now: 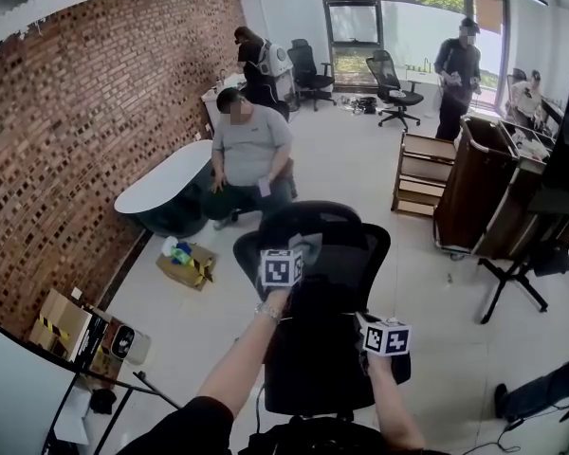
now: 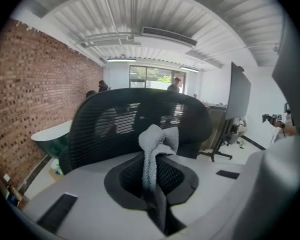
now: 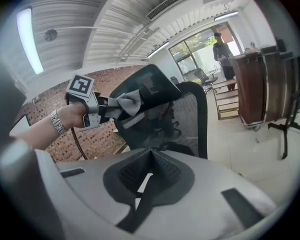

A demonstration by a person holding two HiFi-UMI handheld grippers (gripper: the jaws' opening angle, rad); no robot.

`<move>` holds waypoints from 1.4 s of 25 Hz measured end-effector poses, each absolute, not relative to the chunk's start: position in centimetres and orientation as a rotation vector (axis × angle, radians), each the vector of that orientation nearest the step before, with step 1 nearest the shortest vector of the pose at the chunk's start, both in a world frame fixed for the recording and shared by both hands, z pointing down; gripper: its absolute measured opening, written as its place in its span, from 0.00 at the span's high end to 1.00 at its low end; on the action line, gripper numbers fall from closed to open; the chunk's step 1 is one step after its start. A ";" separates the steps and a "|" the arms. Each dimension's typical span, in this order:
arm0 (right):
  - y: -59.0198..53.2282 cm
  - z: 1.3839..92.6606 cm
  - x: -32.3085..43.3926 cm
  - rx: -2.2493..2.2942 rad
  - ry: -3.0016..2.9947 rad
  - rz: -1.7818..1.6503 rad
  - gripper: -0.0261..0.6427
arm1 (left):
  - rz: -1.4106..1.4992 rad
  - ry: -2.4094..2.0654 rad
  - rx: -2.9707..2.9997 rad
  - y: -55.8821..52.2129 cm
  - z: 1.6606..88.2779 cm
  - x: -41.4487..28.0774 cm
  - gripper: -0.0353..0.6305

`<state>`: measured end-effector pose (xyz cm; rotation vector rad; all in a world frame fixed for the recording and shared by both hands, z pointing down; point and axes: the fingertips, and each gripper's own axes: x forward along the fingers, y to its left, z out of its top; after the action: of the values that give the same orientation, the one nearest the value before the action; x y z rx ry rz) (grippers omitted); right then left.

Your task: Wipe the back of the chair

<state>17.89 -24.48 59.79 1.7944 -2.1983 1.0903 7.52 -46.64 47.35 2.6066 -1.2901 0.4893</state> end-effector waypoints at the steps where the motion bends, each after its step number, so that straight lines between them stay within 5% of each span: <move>1: -24.7 59.7 17.3 1.775 -2.212 1.086 0.96 | 0.497 -1.332 2.576 -47.0 47.4 5.7 0.91; 20: -24.4 62.0 11.1 1.574 -2.229 1.135 0.96 | 0.651 -1.646 2.153 -51.1 60.8 -9.1 0.91; 24: -23.4 63.4 13.5 1.625 -2.169 1.179 0.96 | 0.657 -1.566 2.171 -51.8 62.3 -4.3 0.91; 35: -21.8 63.5 17.3 1.763 -2.088 1.206 0.96 | 0.456 -1.017 2.540 -44.4 57.4 24.2 0.91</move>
<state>17.33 -21.80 63.45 1.7629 -2.0880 1.2056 24.23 -44.39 57.43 2.5401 -1.0175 0.4559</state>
